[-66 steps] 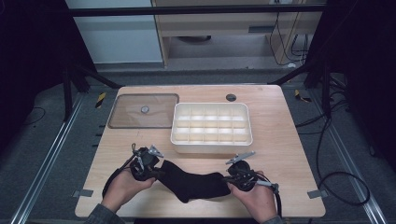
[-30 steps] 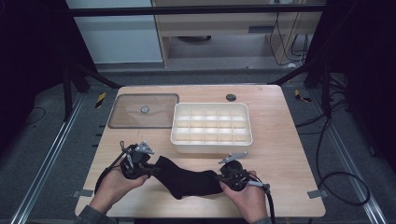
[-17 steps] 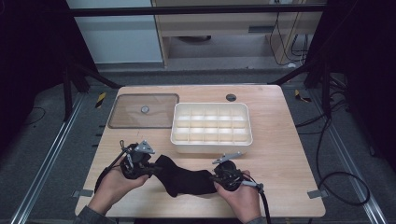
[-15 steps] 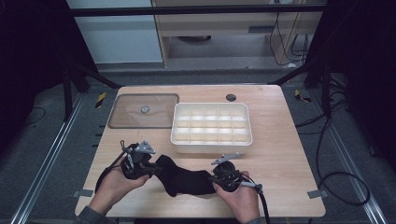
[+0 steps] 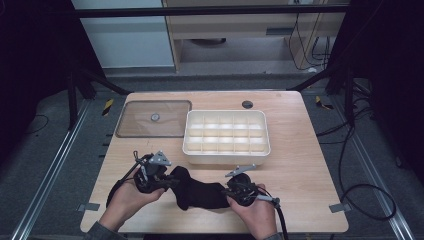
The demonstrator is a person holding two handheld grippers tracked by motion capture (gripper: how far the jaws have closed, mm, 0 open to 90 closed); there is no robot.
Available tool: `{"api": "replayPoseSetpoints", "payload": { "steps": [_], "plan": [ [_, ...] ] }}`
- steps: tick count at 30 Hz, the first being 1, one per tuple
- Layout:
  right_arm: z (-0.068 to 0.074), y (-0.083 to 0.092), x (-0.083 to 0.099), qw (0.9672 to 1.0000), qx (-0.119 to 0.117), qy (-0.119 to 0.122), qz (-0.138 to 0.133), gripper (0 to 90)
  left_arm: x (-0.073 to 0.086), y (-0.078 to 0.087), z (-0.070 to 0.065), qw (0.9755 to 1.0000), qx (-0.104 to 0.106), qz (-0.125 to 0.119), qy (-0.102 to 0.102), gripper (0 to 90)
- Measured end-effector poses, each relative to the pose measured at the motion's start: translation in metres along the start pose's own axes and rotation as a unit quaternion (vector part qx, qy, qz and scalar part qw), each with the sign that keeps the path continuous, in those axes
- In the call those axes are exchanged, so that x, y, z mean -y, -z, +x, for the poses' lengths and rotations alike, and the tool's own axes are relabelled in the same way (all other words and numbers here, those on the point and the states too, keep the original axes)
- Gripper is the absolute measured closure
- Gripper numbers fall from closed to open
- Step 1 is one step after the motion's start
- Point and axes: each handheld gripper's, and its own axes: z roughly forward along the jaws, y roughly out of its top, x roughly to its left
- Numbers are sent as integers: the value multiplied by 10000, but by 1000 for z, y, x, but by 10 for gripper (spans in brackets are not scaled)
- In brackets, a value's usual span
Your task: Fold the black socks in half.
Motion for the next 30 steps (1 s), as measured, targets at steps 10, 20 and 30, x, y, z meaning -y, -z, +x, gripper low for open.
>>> {"api": "replayPoseSetpoints", "payload": {
  "steps": [10,20,30],
  "plan": [
    [1,-4,-2,10000,-52,-37,23,835,-10,-7,-16,9997,94,55,-209,795],
    [1,-6,-3,9999,-131,19,26,832,-21,-34,-37,9984,196,315,-415,794],
    [-1,-8,-4,9998,-178,-31,32,829,-24,-53,-51,9977,338,380,-449,794]
  ]
}}
